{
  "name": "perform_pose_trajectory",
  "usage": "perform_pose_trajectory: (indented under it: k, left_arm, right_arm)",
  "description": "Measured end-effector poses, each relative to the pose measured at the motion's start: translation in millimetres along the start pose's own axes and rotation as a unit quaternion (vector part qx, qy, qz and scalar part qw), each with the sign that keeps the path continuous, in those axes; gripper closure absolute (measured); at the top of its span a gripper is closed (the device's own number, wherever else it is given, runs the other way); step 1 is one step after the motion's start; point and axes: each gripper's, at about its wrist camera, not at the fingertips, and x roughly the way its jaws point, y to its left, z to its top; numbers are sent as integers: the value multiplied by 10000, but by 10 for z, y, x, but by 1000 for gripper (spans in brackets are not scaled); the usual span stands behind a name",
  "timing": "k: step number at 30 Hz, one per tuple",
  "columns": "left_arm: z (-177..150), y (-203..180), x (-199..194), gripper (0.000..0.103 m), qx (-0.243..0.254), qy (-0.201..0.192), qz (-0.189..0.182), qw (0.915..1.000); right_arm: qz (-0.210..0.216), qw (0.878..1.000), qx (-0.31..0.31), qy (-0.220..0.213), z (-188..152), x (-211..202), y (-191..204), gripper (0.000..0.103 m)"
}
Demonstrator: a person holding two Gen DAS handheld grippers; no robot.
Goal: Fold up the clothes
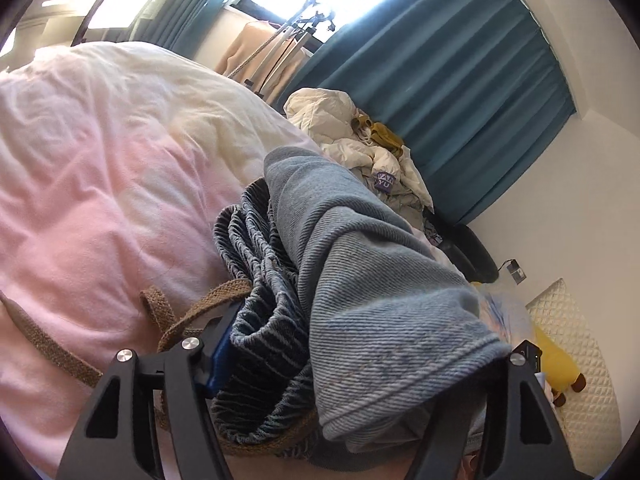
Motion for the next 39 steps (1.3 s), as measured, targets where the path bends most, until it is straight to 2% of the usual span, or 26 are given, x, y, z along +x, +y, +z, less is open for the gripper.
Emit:
perform_pose_trajectory:
  k: [2, 4, 5, 6, 8, 15, 20, 28, 33, 39]
  left_arm:
    - [-1, 6, 15, 33, 36, 19, 144, 9999]
    - [10, 84, 75, 33, -132, 114, 217, 9996]
    - [7, 148, 110, 31, -274, 200, 247, 9991]
    - [5, 214, 146, 24, -418, 287, 277, 9983]
    - [-9, 337, 178, 22, -751, 384, 164, 9963]
    - [-12, 267, 145, 25, -670, 268, 135, 9973]
    - [-14, 215, 104, 26, -562, 257, 184, 9979]
    - [18, 302, 248, 26, -826, 384, 24, 9958]
    - [13, 329, 293, 26, -1010, 379, -73, 9941]
    - [8, 282, 296, 26, -1033, 398, 28, 9938]
  right_arm:
    - [-39, 10000, 28, 12, 15, 7, -24, 34]
    - [-44, 10000, 14, 22, 24, 3, -37, 34]
    - [-51, 10000, -9, 40, 19, 5, -33, 34]
    - [-60, 10000, -17, 61, 17, 4, -50, 34]
    - [-95, 9999, -23, 65, 26, 2, -68, 34]
    - [-99, 9999, -27, 50, 41, 15, -77, 34]
    - [361, 9992, 196, -10, 47, 23, -101, 34]
    - [418, 9989, 228, -13, 44, 48, -177, 34]
    - [542, 9980, 336, -52, -32, -77, -212, 34]
    - [494, 9982, 320, -77, -27, -103, -222, 35]
